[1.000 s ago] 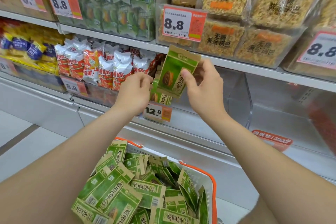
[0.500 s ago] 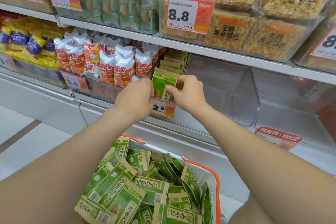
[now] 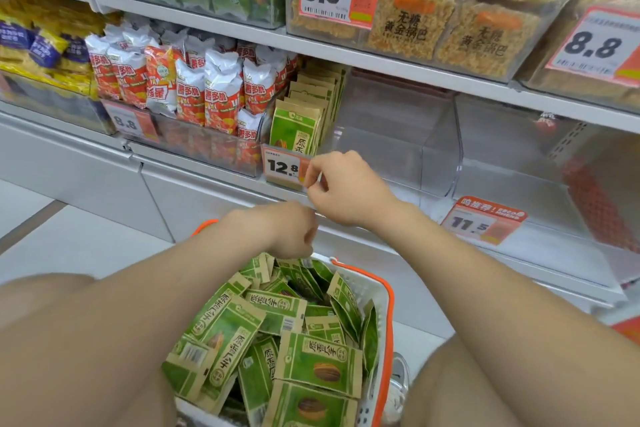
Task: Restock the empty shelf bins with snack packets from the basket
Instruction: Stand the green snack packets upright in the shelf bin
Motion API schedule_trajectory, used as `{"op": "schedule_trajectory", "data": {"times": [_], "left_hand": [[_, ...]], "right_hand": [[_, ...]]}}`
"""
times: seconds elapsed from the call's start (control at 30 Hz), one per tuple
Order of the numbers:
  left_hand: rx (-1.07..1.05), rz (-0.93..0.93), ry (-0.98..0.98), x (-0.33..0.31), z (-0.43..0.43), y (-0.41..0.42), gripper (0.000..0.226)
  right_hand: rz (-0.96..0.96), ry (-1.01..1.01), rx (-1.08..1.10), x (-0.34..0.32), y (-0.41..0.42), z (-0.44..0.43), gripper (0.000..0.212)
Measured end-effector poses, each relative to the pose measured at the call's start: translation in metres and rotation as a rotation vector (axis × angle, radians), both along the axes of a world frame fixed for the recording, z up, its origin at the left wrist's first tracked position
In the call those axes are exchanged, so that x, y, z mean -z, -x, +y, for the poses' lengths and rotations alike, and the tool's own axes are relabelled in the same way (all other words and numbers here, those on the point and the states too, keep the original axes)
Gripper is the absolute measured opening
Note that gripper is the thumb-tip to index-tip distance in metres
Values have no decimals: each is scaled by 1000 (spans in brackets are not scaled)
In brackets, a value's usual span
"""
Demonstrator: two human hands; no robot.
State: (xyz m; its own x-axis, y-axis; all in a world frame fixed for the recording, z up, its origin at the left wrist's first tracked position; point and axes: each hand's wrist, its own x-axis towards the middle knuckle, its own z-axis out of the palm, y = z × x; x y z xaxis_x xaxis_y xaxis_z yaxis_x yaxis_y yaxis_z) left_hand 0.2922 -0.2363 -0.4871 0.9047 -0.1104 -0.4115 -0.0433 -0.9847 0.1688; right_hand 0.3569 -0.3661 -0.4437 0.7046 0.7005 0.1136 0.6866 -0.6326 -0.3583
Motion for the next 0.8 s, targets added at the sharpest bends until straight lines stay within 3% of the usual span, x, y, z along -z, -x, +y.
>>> {"op": "schedule_trajectory", "data": {"times": [0.1,0.27,0.43,0.5,0.63,0.7,0.8], "left_hand": [[81,129,-9,26,-26,9,22],[173,388,-99,76,-48,27,37],[223,440,-146,111,-61,42,39],[237,444,-125,122,-71,48,45],[216,420,-119,136,-86,60,87],[205,384,-133,142,-87,60,97],[140,439,-65,140,-83,49,78]], "right_hand": [[22,338,-50,20,24,-23,19],[230,868,-221,53,54,-62,22],[208,767,-179,60,50,-60,14],[186,712,-164,57,45,-57,23],[168,709,-187,53,42,-47,14],[170,702,-204,53,41,-41,17],[157,687,-236,52,37,-35,32]]}}
